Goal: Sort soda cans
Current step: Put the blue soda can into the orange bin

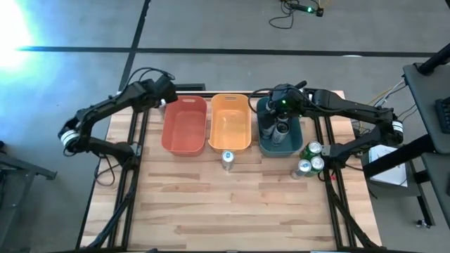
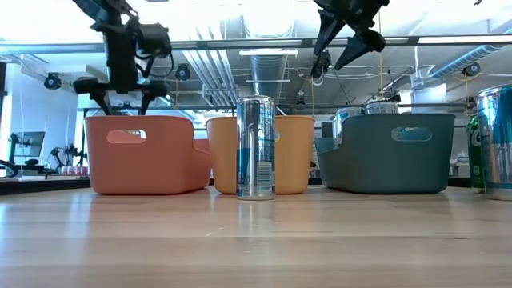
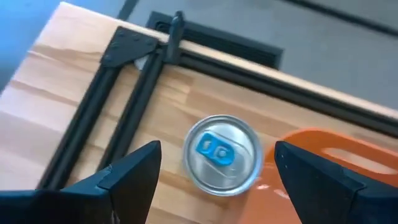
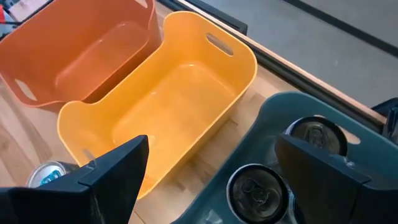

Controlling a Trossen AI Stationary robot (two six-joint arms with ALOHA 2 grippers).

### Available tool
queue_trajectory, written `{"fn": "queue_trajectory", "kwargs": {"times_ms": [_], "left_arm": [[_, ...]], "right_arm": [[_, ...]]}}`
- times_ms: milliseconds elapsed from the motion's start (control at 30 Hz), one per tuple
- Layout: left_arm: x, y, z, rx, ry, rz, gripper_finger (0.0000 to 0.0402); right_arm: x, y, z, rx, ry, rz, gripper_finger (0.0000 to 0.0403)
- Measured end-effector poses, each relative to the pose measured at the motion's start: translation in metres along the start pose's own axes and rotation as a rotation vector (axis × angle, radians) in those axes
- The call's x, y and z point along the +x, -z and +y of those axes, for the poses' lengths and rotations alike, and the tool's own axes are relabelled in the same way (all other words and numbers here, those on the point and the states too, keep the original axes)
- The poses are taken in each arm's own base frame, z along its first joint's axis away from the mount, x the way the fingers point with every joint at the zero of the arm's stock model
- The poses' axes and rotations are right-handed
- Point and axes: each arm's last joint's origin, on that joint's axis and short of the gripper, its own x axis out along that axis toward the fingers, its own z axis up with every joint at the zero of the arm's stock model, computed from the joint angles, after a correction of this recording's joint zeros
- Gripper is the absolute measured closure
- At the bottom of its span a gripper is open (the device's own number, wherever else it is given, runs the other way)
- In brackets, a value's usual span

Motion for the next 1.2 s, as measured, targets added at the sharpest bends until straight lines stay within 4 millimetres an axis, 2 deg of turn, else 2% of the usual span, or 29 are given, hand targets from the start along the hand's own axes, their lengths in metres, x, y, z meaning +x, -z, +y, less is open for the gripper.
{"fn": "queue_trajectory", "kwargs": {"times_ms": [100,300,467,633,933,1200], "left_arm": [[0.007,-0.004,0.0,-0.003,-0.06,0.029,0.0094],[0.007,-0.009,-0.004,-0.077,-0.05,0.038,0.0078],[0.011,-0.006,-0.005,-0.099,-0.06,0.058,0.0076],[0.023,-0.004,-0.014,-0.068,-0.047,0.066,0.0076],[0.04,0.002,-0.021,-0.081,-0.12,0.081,0.0076],[0.033,-0.002,-0.014,-0.109,-0.105,0.093,0.0077]], "right_arm": [[0.0,0.0,0.0,-0.032,0.002,0.004,0.0057],[0.0,0.001,0.001,-0.1,-0.002,0.006,0.0059],[0.0,0.001,0.001,-0.149,-0.002,0.005,0.0054],[0.0,0.001,0.001,-0.171,-0.004,0.001,0.0049],[-0.001,0.004,0.0,-0.19,0.003,0.034,0.005],[-0.001,0.005,-0.001,-0.194,0.009,0.048,0.005]]}}
